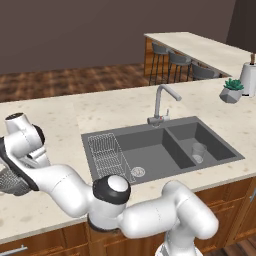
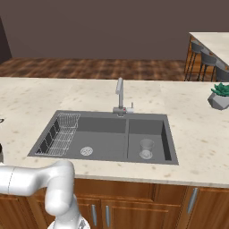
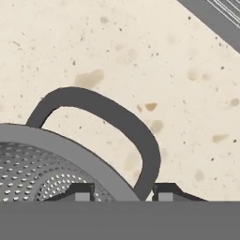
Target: Place the colander in the left basin and the glass cup in the right basin of the sink.
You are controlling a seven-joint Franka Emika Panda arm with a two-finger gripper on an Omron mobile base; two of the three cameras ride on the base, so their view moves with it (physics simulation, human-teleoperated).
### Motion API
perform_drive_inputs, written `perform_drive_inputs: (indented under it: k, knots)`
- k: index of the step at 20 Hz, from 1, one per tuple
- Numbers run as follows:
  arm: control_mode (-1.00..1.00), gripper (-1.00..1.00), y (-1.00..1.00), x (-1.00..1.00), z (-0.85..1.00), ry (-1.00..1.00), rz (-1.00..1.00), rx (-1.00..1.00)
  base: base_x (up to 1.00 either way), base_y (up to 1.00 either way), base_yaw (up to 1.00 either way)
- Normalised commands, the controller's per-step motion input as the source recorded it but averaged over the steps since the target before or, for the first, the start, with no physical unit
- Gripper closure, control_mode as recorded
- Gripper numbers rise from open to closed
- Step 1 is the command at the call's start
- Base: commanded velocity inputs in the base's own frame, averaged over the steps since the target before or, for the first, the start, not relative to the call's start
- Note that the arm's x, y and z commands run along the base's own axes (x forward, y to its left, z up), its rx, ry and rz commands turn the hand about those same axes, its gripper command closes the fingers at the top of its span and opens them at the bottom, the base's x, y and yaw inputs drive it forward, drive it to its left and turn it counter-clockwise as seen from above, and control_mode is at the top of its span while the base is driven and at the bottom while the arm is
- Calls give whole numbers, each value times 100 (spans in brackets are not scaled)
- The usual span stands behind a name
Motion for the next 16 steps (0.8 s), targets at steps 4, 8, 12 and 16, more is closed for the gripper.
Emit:
perform_drive_inputs:
  k: [4, 8, 12, 16]
  knots:
    - [-100, 100, -72, -28, 41, -2, -8, 6, 0, 0, 0]
    - [-100, 100, -74, -19, 29, -7, -11, 6, 0, 0, 0]
    - [-100, 100, -73, -17, 27, -11, -9, 8, 0, 0, 0]
    - [-100, 100, -76, -14, 17, -14, -8, 6, 0, 0, 0]
